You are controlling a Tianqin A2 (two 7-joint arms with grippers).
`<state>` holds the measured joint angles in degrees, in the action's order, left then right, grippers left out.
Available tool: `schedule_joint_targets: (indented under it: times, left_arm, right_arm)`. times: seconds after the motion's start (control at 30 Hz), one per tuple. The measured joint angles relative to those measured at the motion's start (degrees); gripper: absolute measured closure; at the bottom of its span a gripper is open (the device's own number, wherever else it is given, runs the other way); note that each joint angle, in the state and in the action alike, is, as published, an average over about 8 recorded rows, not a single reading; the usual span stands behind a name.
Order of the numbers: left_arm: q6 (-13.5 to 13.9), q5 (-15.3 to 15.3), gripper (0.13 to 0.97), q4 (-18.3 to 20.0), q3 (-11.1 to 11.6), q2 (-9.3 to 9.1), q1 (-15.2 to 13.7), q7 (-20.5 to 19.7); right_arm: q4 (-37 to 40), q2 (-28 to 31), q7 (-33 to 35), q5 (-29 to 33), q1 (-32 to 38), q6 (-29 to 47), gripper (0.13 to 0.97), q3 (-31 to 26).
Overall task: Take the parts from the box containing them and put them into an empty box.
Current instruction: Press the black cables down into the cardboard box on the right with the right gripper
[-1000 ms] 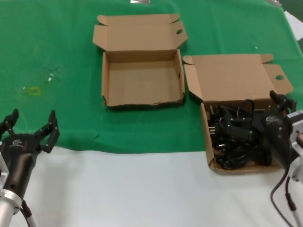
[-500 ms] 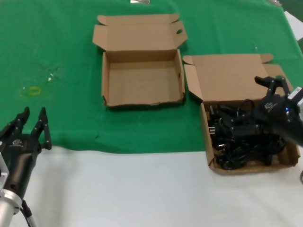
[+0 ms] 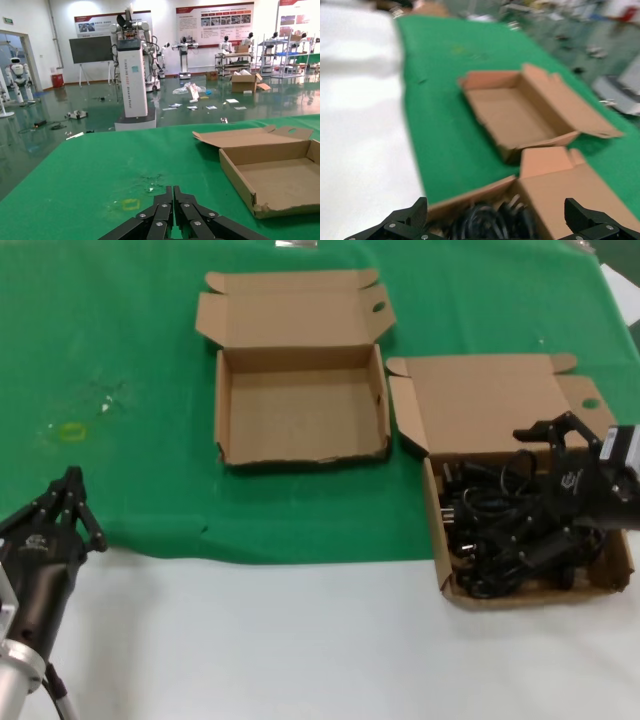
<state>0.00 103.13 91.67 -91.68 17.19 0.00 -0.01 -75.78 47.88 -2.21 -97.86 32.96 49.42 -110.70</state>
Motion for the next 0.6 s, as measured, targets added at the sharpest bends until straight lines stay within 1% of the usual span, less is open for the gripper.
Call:
schedule_joint_targets:
  times: [0.1,0.33,0.6]
  left_arm:
    - [0.0,0.0,0.944,0.0,0.0,0.0,0.0,0.0]
    - [0.0,0.0,0.947,0.0,0.0,0.0,0.0,0.0]
    - [0.0,0.0,0.953,0.0,0.0,0.0,0.0,0.0]
  right_arm:
    - [3.4,-0.1,3.1,1.4,4.1,5.6,0.129,-1.9]
    - [13.6,-2.5,11.8,5.5,14.8,16.7,0.129,-6.4]
    - [28.5,-7.5,22.0,10.8,26.4,23.9,0.129,-10.5]
